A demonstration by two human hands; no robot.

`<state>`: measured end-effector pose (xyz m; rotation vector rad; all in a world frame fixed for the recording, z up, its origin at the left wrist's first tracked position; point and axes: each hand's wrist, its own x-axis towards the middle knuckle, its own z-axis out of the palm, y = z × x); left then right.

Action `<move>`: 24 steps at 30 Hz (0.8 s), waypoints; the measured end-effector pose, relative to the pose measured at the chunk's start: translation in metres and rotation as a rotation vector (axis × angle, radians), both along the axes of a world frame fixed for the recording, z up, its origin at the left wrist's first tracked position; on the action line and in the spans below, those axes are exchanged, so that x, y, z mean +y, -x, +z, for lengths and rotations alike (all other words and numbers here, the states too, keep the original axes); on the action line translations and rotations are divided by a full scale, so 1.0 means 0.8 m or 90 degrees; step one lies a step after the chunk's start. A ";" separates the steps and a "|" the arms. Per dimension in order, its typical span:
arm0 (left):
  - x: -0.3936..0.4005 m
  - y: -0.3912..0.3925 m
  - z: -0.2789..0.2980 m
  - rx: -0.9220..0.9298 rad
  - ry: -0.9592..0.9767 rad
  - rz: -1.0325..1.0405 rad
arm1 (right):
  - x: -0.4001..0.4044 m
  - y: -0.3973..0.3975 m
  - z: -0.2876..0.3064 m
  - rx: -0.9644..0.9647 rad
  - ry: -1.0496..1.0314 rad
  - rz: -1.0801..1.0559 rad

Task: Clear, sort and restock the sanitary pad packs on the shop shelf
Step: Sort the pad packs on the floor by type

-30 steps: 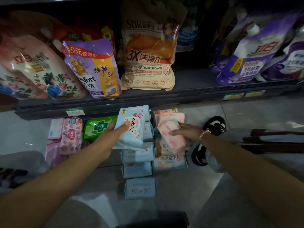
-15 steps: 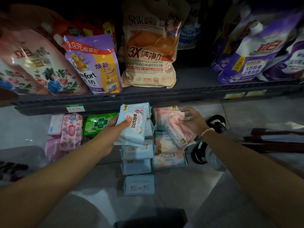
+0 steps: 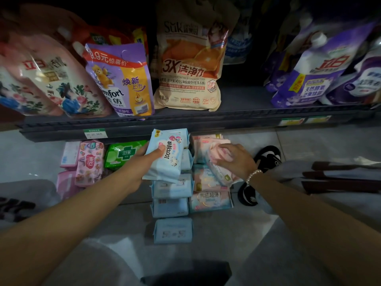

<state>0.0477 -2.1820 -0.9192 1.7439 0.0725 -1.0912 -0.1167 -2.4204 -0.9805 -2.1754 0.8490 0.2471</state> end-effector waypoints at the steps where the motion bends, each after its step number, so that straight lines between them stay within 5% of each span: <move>1: 0.000 0.000 0.000 0.002 0.003 0.001 | 0.006 0.000 0.001 0.036 0.018 0.026; 5: 0.001 0.000 0.002 0.004 0.007 -0.004 | 0.014 -0.004 0.006 0.071 0.020 0.052; 8: 0.002 0.000 0.002 0.006 0.008 -0.005 | -0.010 -0.010 0.010 0.044 -0.164 0.004; 11: 0.002 0.000 0.000 0.011 0.008 -0.006 | -0.026 -0.008 0.012 0.189 -0.268 0.043; 17: -0.001 0.001 -0.003 0.010 0.010 -0.013 | 0.016 0.033 -0.012 0.383 -0.237 0.149; 24: -0.005 0.003 -0.002 0.018 0.013 -0.007 | 0.067 0.044 -0.054 0.243 -0.113 0.152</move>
